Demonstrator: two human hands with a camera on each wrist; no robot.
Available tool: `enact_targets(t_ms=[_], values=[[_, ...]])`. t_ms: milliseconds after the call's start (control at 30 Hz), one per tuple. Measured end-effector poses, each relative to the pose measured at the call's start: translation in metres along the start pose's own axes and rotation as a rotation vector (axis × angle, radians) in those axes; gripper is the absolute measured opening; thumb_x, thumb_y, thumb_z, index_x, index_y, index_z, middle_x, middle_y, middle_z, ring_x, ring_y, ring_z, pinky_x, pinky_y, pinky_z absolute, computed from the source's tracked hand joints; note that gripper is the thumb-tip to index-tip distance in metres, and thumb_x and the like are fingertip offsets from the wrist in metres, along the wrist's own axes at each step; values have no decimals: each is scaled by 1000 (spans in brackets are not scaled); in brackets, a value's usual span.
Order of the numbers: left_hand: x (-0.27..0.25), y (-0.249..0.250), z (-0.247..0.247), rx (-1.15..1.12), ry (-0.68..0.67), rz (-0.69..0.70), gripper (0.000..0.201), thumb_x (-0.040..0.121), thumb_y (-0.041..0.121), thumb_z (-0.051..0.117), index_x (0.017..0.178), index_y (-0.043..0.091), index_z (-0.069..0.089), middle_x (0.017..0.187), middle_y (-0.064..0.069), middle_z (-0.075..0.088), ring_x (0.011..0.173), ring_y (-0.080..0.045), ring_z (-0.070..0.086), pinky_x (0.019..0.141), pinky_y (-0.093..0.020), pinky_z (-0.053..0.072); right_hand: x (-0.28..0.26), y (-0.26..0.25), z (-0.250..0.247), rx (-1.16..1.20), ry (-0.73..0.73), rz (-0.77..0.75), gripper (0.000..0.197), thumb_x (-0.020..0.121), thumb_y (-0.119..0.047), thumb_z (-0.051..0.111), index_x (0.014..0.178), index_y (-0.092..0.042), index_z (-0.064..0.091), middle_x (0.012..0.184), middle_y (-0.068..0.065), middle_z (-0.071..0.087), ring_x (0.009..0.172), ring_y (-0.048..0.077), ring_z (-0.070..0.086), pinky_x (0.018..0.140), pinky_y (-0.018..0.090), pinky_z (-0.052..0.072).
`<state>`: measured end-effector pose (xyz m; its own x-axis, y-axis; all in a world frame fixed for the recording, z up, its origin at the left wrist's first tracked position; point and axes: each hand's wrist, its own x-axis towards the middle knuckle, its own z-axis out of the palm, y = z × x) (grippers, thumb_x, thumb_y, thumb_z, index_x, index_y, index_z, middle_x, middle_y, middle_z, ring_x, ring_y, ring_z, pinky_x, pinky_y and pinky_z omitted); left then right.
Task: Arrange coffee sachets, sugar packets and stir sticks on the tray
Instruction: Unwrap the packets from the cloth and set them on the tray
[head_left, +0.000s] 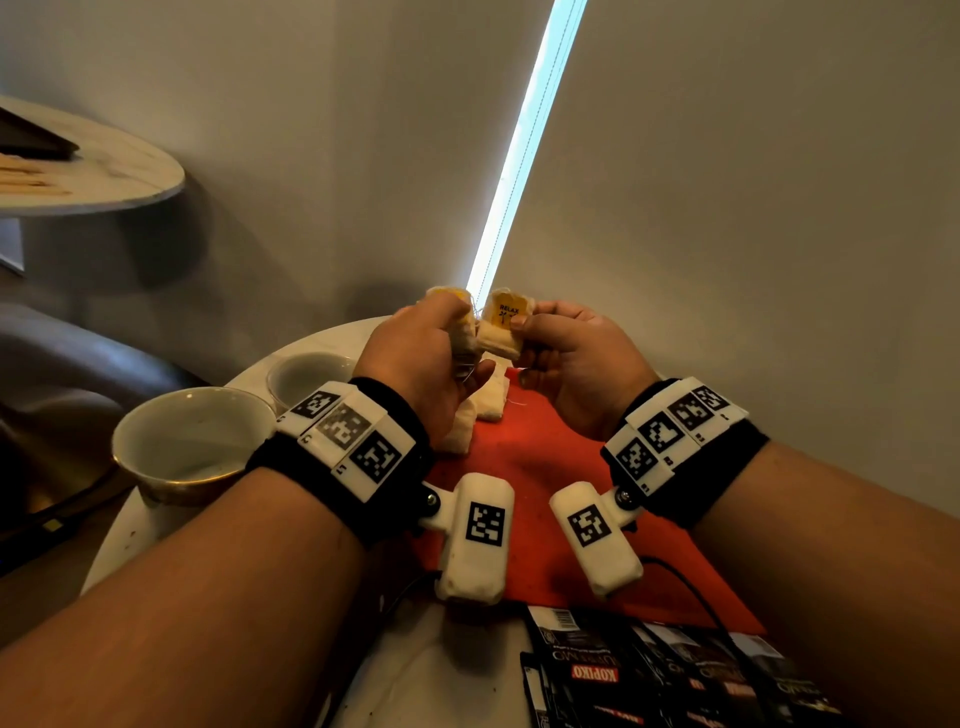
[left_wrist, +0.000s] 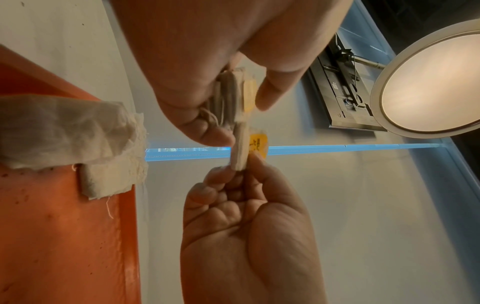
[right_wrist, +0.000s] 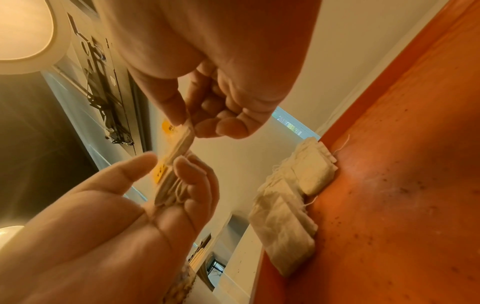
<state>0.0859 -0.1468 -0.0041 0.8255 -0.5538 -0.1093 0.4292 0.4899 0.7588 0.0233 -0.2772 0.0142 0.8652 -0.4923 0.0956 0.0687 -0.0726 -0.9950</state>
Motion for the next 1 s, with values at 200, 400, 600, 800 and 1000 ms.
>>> enact_targets(t_ms=[200, 400, 600, 800, 1000], values=[[6, 2, -3, -46, 106, 27, 9, 101, 14, 47, 99, 10, 55, 105, -11, 62, 89, -22, 66, 71, -38, 61, 11, 2, -19, -29, 120, 25, 12, 92, -5, 59, 104, -5, 60, 78, 9, 65, 59, 15, 57, 51, 27, 43], [7, 8, -2, -64, 132, 13, 23, 103, 12, 46, 124, 15, 54, 95, -9, 62, 92, -19, 65, 92, -45, 58, 25, 19, -37, -231, 155, 188, 8, 91, 0, 64, 91, -8, 62, 78, 11, 68, 56, 17, 58, 49, 29, 42], [4, 7, 0, -57, 141, 19, 30, 102, 15, 54, 132, 13, 56, 107, -12, 62, 93, -24, 64, 85, -43, 60, 25, 32, -31, -437, 43, 371, 8, 88, 0, 65, 92, -7, 65, 71, 9, 63, 51, 17, 57, 50, 26, 37], [7, 5, 0, -51, 128, 23, 23, 101, 12, 53, 123, 12, 57, 98, -11, 60, 84, -23, 62, 77, -39, 61, 34, 40, -19, -520, -10, 473, 7, 88, -6, 66, 86, -8, 60, 68, 6, 52, 55, 15, 43, 53, 28, 34], [10, 5, -3, -53, 121, 10, 27, 101, 14, 55, 128, 11, 57, 103, -13, 61, 90, -25, 63, 71, -38, 60, 46, 45, -17, -661, 83, 498, 13, 80, -9, 74, 91, -2, 74, 70, 9, 63, 68, 24, 56, 64, 34, 47]])
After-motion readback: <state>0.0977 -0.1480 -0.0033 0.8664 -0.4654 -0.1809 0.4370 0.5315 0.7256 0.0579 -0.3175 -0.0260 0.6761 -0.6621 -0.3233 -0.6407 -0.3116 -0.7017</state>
